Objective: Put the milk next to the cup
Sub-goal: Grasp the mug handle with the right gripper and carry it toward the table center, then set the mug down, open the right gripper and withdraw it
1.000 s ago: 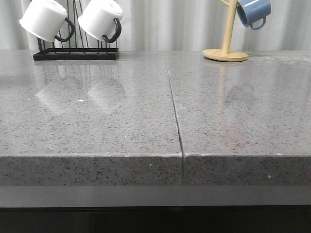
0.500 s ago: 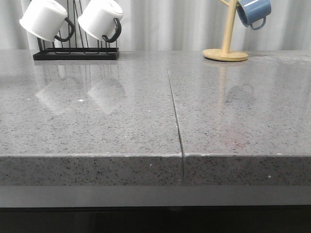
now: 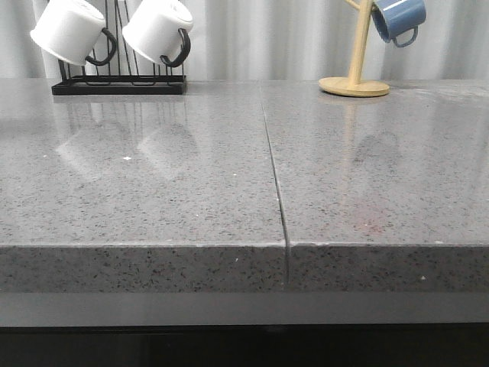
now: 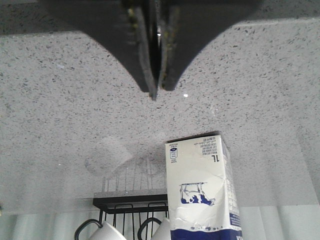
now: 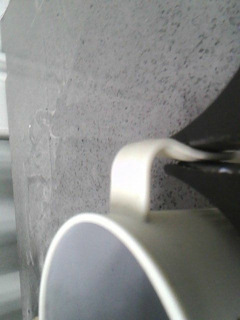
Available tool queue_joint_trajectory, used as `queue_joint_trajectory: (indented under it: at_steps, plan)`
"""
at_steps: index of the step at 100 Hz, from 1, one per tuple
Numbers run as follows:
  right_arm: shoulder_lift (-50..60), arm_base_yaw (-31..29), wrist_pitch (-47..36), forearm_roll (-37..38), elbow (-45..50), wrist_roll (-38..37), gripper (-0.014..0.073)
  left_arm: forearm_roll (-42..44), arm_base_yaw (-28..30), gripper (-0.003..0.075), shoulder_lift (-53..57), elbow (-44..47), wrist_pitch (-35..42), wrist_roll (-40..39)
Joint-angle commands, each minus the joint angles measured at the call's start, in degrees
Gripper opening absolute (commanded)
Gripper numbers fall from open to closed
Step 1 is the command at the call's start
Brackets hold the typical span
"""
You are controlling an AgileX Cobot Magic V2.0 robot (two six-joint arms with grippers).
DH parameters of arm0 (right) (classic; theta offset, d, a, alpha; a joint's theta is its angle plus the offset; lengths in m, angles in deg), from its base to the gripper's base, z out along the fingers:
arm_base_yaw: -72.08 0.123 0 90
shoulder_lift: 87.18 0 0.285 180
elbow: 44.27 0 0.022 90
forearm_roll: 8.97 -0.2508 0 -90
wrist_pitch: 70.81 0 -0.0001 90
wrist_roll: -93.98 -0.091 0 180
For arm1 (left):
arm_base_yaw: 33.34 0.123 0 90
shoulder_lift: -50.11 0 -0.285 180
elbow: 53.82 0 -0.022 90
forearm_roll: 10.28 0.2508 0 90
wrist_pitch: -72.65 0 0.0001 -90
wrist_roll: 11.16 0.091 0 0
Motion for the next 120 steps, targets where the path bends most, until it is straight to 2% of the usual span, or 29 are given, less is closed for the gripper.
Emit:
queue_joint_trajectory:
  at_steps: [1, 16, 50, 64, 81, 112, 120]
  plan:
    - [2.68, -0.22, -6.37, 3.80, -1.51, 0.44, -0.0067, -0.48, -0.32, -0.0020, 1.79, 2.54, 4.65, -0.56]
    - [6.76, 3.44, -6.19, 9.33, -1.51, 0.13, -0.0067, -0.48, -0.32, -0.0020, 1.79, 2.54, 4.65, -0.56]
    - [8.54, 22.46, -4.54, 9.35, -4.53, 0.13, -0.0066, -0.48, -0.32, -0.0020, 1.79, 2.54, 4.65, -0.56]
    - [5.72, 28.14, -4.23, 8.31, -7.74, 0.13, -0.0066, -0.48, -0.32, -0.0020, 1.79, 2.54, 4.65, -0.56]
    - [0.77, 31.12, -4.24, 8.31, -10.59, 0.13, -0.0066, -0.48, -0.32, -0.0020, 1.79, 2.54, 4.65, -0.56]
    - [-3.67, 31.28, -3.85, 8.31, -11.12, -0.08, -0.0066, -0.48, -0.32, -0.0020, 1.79, 2.54, 4.65, -0.56]
    - [-3.64, 31.28, -3.44, 8.31, -11.12, -0.08, -0.0027, -0.48, -0.32, -0.0020, 1.79, 2.54, 4.65, -0.56]
